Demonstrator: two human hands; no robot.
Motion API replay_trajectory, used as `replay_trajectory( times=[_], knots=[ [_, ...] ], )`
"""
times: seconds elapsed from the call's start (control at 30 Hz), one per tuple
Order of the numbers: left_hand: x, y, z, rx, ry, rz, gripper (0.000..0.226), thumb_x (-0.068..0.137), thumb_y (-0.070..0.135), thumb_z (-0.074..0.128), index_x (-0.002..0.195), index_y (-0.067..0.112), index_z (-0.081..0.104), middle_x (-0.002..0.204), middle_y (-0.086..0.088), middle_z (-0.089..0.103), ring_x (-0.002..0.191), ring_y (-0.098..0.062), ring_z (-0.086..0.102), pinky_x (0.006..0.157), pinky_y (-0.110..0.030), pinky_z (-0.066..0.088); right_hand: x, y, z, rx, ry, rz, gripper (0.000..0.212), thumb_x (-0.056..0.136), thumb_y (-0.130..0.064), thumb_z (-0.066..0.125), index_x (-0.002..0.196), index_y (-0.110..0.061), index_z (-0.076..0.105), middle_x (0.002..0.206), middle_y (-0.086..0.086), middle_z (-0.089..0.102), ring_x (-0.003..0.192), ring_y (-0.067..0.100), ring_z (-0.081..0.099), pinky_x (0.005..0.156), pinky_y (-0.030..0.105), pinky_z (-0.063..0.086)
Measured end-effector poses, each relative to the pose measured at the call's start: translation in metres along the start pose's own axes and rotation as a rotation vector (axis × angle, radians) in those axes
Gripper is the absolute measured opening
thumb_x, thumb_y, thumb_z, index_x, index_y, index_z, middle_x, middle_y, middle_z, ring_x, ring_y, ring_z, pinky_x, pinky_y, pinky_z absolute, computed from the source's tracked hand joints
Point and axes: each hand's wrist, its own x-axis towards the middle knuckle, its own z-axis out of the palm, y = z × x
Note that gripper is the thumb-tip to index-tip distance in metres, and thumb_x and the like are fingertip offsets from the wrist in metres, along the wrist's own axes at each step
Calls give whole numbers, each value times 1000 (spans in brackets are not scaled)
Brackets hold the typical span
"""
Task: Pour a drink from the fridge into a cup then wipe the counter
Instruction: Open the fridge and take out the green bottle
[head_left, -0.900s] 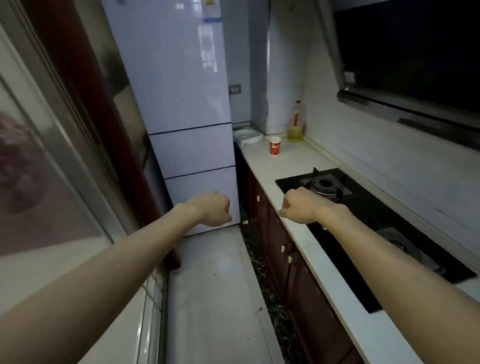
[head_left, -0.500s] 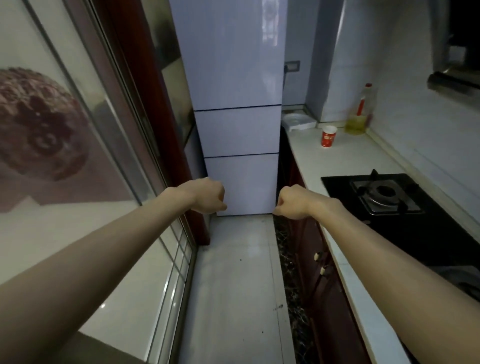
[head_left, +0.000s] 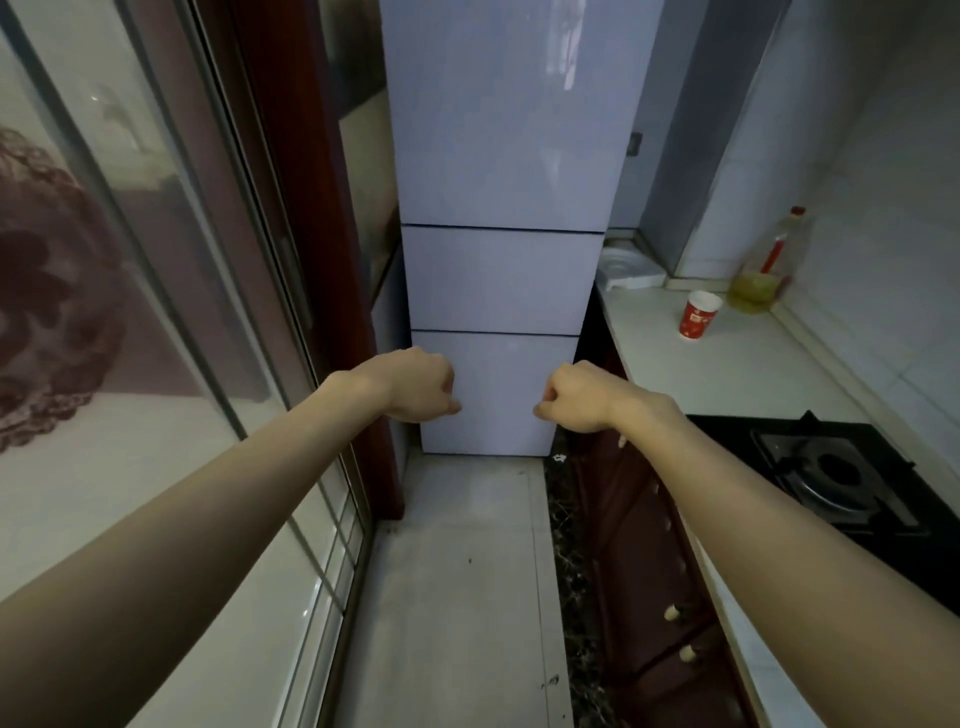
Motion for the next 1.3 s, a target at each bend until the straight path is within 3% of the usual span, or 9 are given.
replay_trajectory(
  times=[0.17, 0.3, 0.47, 0.73, 0.8, 0.87, 0.93, 1.17, 1.3],
  knots=[
    [50, -34, -15, -18, -20, 12, 44, 94, 44, 51, 103, 3, 66, 100, -14, 69, 89, -31, 66, 79, -39, 52, 57, -11, -16, -30, -10, 5, 28, 93, -31, 56, 86, -5, 64, 94, 11, 64, 87, 28, 62, 76, 38, 54],
    [88, -58, -27, -52, -39, 6, 47, 94, 45, 49, 106, 2, 66, 104, -16, 69, 81, -28, 64, 73, -36, 49, 99, -8, -31, -27, 1, 6, 30, 94, -30, 54, 91, -3, 66, 97, 12, 65, 89, 28, 63, 78, 37, 54],
    [134, -77, -43, -49, -32, -26, 42, 97, 41, 49, 106, 4, 66, 101, -14, 70, 91, -30, 67, 76, -37, 52, 158, 7, -41, -30, 3, -19, 30, 94, -30, 54, 98, -3, 67, 97, 9, 65, 90, 25, 63, 80, 36, 55],
    [227, -103, -95, -33, 16, -124, 39, 97, 38, 48, 110, 5, 65, 106, -15, 69, 87, -27, 66, 82, -42, 54, 285, 41, -87, -29, -20, -102, 35, 95, -33, 53, 103, -3, 66, 106, 13, 66, 93, 28, 64, 83, 39, 54],
    [249, -111, -118, -35, 62, -155, 38, 97, 36, 49, 101, 1, 65, 95, -12, 68, 83, -28, 65, 76, -40, 55, 316, 44, -110, -35, -1, -123, 35, 95, -33, 53, 102, -2, 67, 106, 14, 67, 94, 29, 64, 84, 39, 54],
    [266, -119, -138, -44, 159, -175, 36, 97, 31, 49, 87, -1, 62, 77, -8, 61, 71, -26, 60, 57, -32, 45, 347, 47, -132, -27, 38, -156, 35, 95, -32, 53, 102, -1, 67, 105, 14, 67, 93, 29, 64, 86, 41, 54],
    [279, -125, -151, -43, 217, -201, 34, 97, 32, 48, 91, 2, 64, 81, -9, 63, 70, -24, 58, 53, -29, 38, 373, 47, -147, -14, 77, -191, 34, 94, -31, 53, 100, -2, 68, 103, 14, 68, 91, 29, 64, 84, 43, 54],
    [336, -168, -181, -84, 267, -250, 33, 95, 34, 49, 101, 7, 67, 100, -10, 68, 89, -27, 64, 80, -41, 54, 460, 28, -181, -22, 138, -254, 29, 91, -25, 54, 72, -3, 59, 75, 12, 62, 70, 28, 60, 60, 31, 43],
    [377, -200, -200, -130, 266, -226, 28, 97, 29, 49, 103, 7, 65, 96, -4, 62, 87, -21, 60, 67, -29, 46, 511, 6, -204, -74, 138, -275, 31, 93, -27, 53, 96, 0, 67, 95, 13, 68, 84, 28, 65, 75, 37, 54]
  ],
)
